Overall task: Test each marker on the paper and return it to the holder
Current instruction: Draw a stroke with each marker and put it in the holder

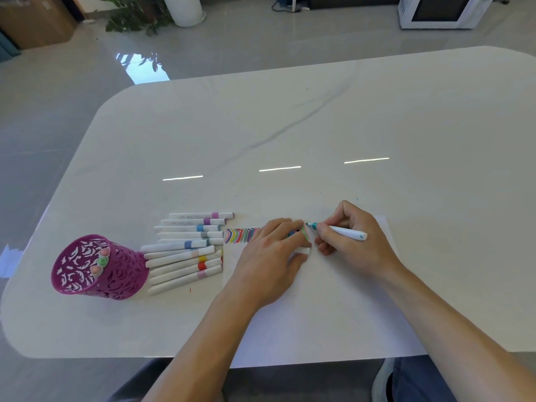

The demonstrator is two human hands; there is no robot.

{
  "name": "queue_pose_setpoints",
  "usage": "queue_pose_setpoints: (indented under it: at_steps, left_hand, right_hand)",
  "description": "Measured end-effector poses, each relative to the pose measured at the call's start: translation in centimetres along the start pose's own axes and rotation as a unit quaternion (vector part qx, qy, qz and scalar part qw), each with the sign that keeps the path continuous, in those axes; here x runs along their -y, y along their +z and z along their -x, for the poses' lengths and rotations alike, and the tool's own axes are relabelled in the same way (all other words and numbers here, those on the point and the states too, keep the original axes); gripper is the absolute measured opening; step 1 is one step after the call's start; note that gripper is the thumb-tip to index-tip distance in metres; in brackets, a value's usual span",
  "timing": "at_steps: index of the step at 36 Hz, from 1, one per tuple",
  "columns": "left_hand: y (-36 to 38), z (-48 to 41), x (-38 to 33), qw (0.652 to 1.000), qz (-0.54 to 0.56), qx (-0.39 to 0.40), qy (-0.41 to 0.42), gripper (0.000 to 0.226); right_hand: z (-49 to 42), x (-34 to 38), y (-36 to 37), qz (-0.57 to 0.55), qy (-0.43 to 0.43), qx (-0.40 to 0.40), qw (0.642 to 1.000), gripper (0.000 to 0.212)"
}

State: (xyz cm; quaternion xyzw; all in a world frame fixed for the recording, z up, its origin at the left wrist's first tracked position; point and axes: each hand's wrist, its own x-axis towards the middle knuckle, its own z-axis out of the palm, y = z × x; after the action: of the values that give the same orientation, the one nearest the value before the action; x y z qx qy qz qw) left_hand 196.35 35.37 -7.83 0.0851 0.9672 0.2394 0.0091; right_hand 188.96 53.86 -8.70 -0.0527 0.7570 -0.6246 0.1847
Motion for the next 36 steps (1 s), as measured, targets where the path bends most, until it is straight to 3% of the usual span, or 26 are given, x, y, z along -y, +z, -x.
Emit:
queue_pose_setpoints:
  at_steps: [36]
  left_hand:
    - [0.12, 0.16, -0.11, 0.999, -0.044, 0.016, -0.003, 0.022]
  right_hand:
    - [-0.33, 0.34, 0.15, 0.045, 0.028, -0.002, 0.999, 0.027]
